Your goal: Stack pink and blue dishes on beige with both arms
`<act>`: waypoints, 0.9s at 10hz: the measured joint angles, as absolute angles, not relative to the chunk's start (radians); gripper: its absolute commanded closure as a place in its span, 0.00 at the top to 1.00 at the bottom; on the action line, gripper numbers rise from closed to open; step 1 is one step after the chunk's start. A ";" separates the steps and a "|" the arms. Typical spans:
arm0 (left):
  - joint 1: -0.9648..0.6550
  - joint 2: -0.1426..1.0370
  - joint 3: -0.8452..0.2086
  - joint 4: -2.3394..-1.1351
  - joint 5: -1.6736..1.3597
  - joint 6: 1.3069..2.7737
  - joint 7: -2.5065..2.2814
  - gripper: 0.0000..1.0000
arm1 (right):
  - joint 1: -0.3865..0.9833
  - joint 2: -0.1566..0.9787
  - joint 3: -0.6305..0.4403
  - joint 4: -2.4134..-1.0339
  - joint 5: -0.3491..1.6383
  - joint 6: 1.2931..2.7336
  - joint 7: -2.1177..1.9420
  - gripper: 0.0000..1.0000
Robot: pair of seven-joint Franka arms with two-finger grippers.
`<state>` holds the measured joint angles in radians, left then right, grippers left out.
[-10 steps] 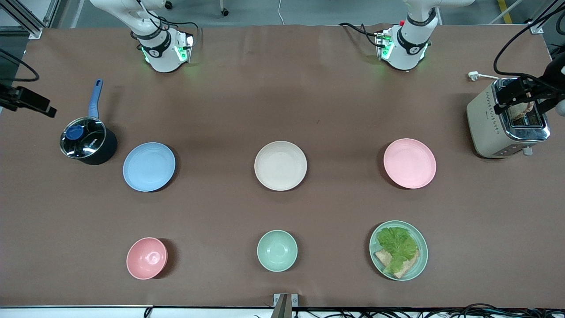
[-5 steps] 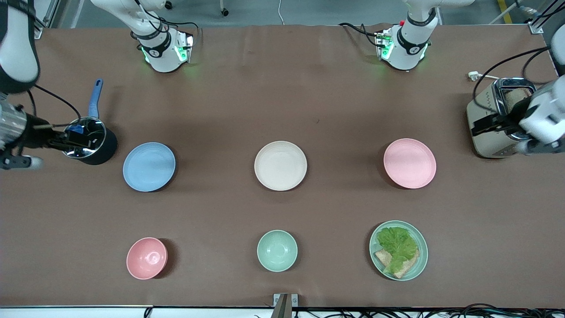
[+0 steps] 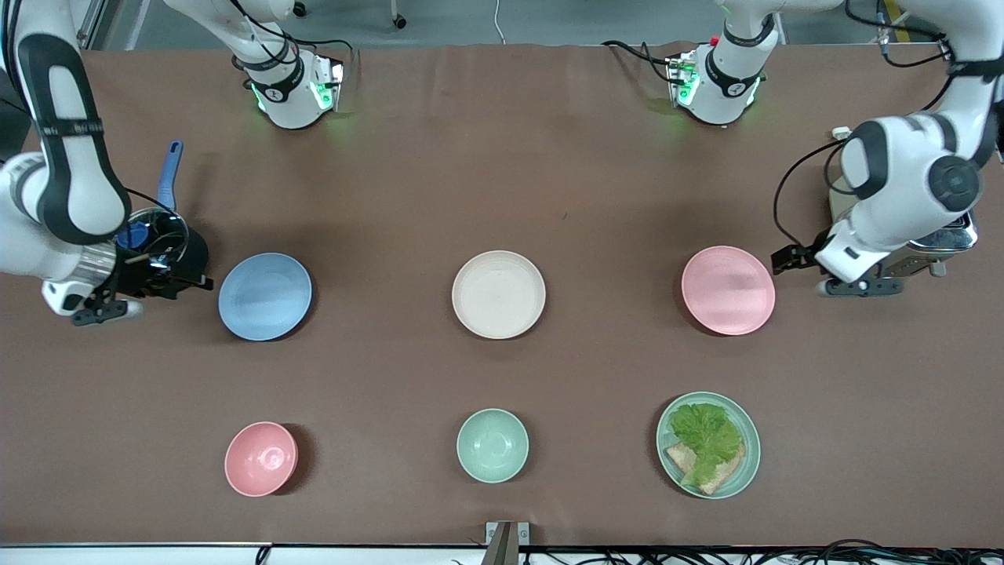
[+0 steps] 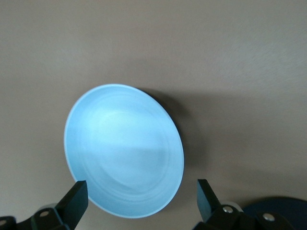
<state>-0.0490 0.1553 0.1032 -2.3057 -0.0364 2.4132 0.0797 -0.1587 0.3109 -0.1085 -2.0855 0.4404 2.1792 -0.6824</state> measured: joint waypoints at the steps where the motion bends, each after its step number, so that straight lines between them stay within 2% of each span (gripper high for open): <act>1: -0.045 0.212 0.103 -2.309 -0.039 2.471 0.081 0.98 | -0.170 0.354 -0.109 -2.095 0.481 2.207 -0.746 0.99; 2: -0.040 0.263 0.103 -2.307 -0.045 2.519 0.085 0.98 | -0.178 0.388 -0.110 -2.098 0.505 2.223 -0.775 0.97; 4: -0.035 0.333 0.103 -2.305 -0.055 2.585 0.091 0.93 | -0.181 0.412 -0.109 -2.115 0.553 2.243 -0.788 0.80; 5: -0.035 0.358 0.099 -2.304 -0.073 2.622 0.092 0.44 | -0.180 0.416 -0.107 -2.123 0.565 2.258 -0.788 0.70; 6: -0.035 0.371 0.091 -2.303 -0.099 2.646 0.095 0.23 | -0.180 0.425 -0.106 -2.129 0.567 2.271 -0.788 0.60; 8: -0.036 0.374 0.075 -2.301 -0.137 2.654 0.095 0.05 | -0.180 0.441 -0.107 -2.132 0.569 2.285 -0.788 0.53; 9: -0.036 0.374 0.070 -2.299 -0.163 2.655 0.096 0.02 | -0.180 0.447 -0.107 -2.132 0.578 2.289 -0.788 0.39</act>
<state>-0.0357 0.3741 0.0697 -2.2985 -0.1630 2.6547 0.0956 -0.1803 0.4470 -0.1066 -2.1322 0.5783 2.2892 -0.7880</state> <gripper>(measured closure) 0.489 0.436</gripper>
